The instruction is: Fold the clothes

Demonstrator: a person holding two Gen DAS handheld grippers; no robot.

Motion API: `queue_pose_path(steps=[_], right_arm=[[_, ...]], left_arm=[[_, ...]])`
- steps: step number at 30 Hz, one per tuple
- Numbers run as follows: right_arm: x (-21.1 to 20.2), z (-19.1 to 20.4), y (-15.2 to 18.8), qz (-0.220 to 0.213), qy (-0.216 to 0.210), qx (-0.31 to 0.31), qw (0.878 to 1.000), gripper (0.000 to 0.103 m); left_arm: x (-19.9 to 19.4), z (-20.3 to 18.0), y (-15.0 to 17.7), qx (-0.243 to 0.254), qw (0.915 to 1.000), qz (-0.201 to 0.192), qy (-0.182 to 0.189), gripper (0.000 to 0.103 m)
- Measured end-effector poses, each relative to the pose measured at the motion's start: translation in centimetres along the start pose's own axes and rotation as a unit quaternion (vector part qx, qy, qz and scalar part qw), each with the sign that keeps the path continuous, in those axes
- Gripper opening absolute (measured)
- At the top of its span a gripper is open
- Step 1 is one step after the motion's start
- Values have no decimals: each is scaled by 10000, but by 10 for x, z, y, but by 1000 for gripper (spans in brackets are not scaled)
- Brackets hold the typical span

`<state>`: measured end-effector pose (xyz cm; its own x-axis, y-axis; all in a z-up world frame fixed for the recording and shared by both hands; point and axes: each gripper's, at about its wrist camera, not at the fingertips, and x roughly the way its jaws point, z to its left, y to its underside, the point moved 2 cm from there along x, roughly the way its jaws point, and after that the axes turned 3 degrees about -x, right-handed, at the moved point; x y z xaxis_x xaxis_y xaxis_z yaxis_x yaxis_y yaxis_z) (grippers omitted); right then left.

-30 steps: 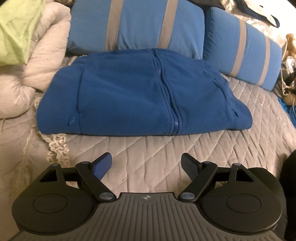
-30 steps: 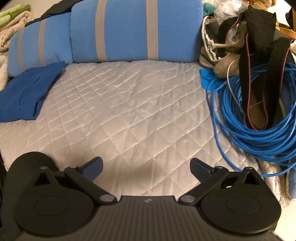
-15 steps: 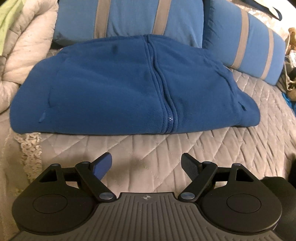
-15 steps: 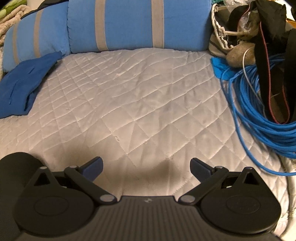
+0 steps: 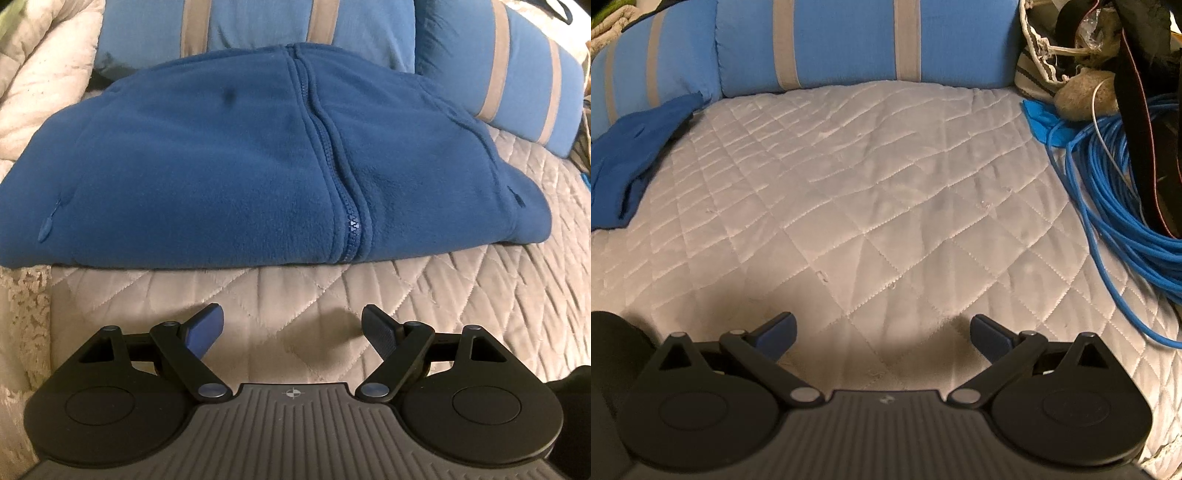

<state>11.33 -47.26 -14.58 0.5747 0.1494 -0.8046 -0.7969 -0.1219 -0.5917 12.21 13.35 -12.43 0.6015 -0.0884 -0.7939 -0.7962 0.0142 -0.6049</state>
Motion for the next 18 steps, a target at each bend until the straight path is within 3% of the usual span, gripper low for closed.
queue_pose_path(steps=[7,18], right_arm=[[11,7,4,-1,211,-240,9995,103],[16,11,3,-138,403,-200,9989,103]], left_arm=[[7,-12,8,308,9994,-79,-153,103],[7,-8,7,78,9992,-276,-277,103]])
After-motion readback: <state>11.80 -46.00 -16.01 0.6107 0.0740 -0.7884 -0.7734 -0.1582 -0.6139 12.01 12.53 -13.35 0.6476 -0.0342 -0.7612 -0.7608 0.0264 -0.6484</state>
